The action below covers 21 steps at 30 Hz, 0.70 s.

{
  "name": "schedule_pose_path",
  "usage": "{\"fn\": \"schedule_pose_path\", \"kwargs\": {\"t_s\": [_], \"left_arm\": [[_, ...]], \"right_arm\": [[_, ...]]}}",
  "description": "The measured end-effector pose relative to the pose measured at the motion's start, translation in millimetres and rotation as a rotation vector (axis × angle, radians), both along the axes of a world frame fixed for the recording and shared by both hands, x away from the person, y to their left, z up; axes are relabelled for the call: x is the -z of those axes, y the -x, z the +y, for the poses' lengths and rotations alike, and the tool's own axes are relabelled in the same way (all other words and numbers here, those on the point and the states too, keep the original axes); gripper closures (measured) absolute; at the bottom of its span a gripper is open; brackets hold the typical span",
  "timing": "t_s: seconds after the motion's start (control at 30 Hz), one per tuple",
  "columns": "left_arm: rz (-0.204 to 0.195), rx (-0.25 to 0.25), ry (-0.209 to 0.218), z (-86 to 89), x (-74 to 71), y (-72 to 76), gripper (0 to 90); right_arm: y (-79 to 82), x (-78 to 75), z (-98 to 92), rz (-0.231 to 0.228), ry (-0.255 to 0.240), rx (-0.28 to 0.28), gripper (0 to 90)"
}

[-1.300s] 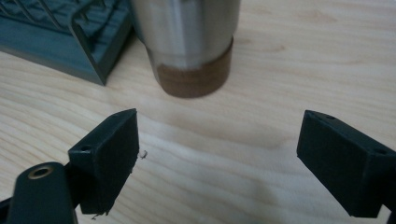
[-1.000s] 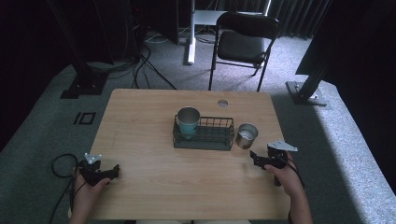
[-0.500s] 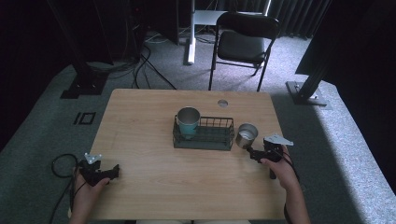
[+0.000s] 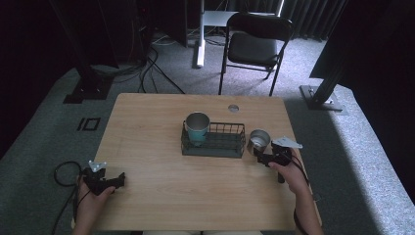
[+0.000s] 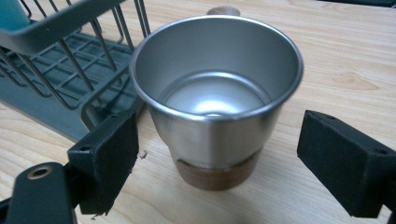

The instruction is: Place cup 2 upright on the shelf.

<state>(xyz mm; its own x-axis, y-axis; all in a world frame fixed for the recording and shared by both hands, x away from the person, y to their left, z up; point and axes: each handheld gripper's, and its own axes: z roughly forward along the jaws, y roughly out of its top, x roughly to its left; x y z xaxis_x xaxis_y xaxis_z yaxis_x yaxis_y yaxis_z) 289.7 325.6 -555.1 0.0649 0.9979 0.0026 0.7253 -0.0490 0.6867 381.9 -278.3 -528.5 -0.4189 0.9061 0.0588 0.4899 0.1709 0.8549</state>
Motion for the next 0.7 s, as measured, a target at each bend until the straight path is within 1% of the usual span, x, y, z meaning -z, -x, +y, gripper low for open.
{"fn": "schedule_pose_path", "kwargs": {"t_s": [0.03, 0.13, 0.33, 0.43, 0.6, 0.7], "left_arm": [[0.0, 0.0, 0.001, 0.0, 0.0, 0.0, 0.9], [0.0, 0.0, 0.0, 0.0, 0.0, 0.0, 0.9], [-0.001, 0.0, 0.001, 0.0, 0.1, 0.0, 0.9], [0.0, 0.0, 0.001, 0.0, 0.0, 0.0, 0.9], [-0.001, 0.0, 0.001, -0.1, 0.1, 0.0, 0.9], [0.0, 0.0, 0.001, 0.0, 0.0, 0.0, 0.9]], "right_arm": [[-0.9, 0.1, 0.3, -0.01, 0.003, -0.004, 12.4], [-3.6, 0.7, 1.9, -0.021, 0.002, -0.006, 12.5], [-9.3, 4.1, 4.6, -0.032, -0.028, 0.004, 12.3], [-11.6, 5.3, 5.7, -0.044, -0.017, 0.006, 12.4], [-15.6, 7.1, 6.9, -0.058, -0.027, 0.006, 12.3], [-17.7, 7.8, 8.5, -0.067, -0.022, 0.002, 12.4]]}}
